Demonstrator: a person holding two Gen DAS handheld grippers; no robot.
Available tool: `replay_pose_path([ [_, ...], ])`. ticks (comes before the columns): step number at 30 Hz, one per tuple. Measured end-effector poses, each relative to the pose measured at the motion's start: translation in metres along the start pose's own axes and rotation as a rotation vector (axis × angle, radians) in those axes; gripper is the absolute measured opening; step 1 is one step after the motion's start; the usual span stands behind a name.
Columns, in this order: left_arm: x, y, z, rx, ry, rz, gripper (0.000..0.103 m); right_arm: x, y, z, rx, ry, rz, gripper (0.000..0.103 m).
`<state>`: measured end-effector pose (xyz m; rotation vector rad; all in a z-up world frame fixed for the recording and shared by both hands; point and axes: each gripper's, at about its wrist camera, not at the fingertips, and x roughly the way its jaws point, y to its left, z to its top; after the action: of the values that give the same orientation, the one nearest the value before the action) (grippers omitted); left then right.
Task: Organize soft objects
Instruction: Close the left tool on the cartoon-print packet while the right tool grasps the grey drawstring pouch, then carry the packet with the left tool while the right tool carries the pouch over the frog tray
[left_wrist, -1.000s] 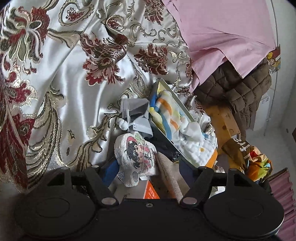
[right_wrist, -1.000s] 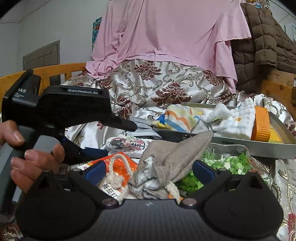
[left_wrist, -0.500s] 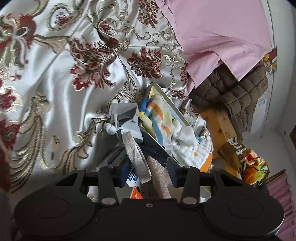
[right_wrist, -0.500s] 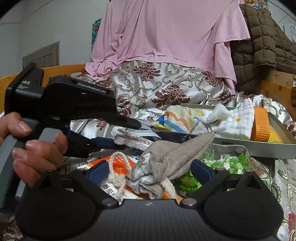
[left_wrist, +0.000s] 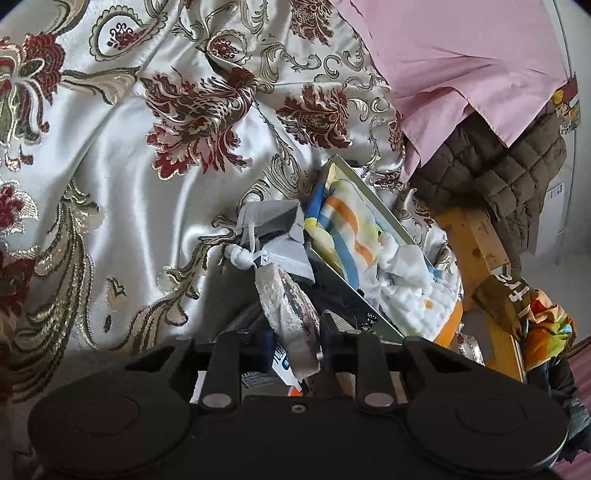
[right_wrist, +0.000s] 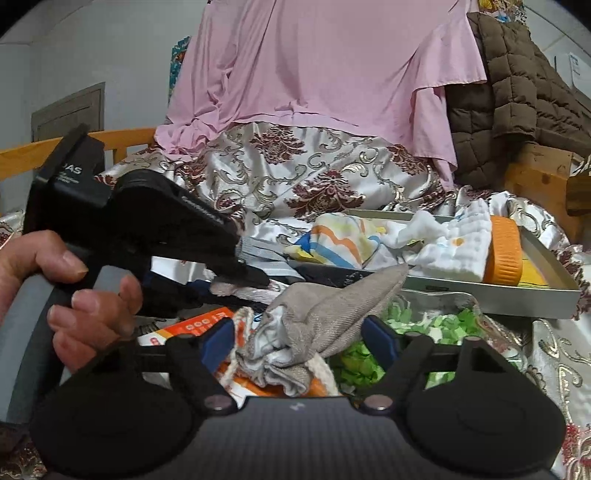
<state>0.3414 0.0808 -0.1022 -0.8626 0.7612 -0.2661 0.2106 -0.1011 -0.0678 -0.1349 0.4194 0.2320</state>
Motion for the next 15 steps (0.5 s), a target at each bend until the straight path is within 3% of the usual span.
replay_pose_path([
  [5, -0.009, -0.012, -0.006, 0.081, -0.041, 0.032, 0.023, 0.000, 0.003, 0.000, -0.021, 0.016, -0.041, 0.073],
  [10, -0.027, -0.032, -0.020, 0.217, -0.110, 0.076, 0.017, -0.002, 0.005, -0.001, -0.038, 0.030, -0.061, 0.056],
  [15, -0.042, -0.048, -0.033, 0.287, -0.145, 0.113, 0.014, -0.009, 0.002, -0.002, -0.030, 0.033, -0.059, 0.043],
])
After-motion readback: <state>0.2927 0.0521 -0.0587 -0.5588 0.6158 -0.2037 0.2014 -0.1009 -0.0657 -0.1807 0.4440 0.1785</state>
